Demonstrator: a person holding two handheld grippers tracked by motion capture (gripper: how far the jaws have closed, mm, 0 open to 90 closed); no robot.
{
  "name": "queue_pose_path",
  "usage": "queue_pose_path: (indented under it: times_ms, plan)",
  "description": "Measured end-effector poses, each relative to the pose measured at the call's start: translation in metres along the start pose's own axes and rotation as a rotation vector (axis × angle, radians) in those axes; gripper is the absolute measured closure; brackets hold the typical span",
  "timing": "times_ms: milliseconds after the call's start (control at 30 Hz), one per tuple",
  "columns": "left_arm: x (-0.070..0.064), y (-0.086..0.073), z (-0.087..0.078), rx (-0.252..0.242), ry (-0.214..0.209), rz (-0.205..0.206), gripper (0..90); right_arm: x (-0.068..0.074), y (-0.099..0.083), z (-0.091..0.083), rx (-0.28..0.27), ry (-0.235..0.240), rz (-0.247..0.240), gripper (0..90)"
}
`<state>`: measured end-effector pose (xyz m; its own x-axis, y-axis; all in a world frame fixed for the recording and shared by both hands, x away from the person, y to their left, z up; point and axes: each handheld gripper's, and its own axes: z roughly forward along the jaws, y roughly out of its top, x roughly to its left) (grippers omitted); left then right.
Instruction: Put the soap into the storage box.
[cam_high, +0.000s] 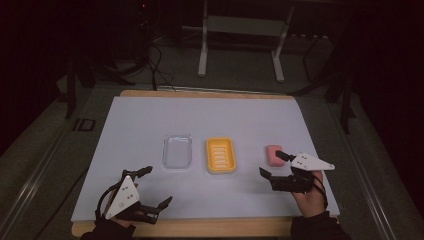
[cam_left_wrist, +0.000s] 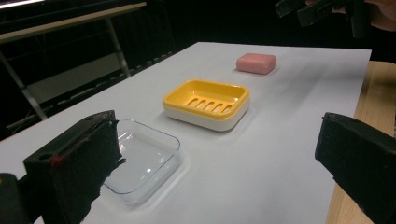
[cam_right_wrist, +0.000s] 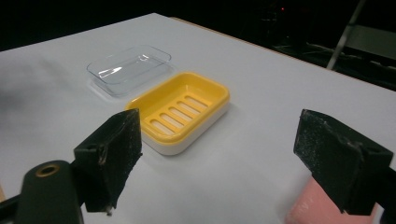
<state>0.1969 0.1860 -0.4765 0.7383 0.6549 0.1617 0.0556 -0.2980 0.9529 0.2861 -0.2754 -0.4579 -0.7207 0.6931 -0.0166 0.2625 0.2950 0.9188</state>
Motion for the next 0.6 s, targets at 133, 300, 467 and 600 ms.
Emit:
queue_pose_path:
  times_ms: [133,300,467,600]
  plan:
    - [-0.001,0.000,0.001,0.005,0.000,0.003,0.7,-0.002,-0.001,0.002,0.035,0.018,-0.015,18.4]
    - [-0.001,0.000,0.001,0.007,0.000,0.004,0.7,-0.004,-0.002,0.009,0.105,0.018,-0.050,18.4]
    - [-0.001,0.000,0.001,0.005,0.002,0.005,0.7,-0.007,-0.001,0.015,0.154,0.025,-0.072,18.5]
    - [-0.002,0.001,0.001,0.007,-0.001,0.009,0.7,-0.011,0.001,0.019,0.195,0.020,-0.041,18.5]
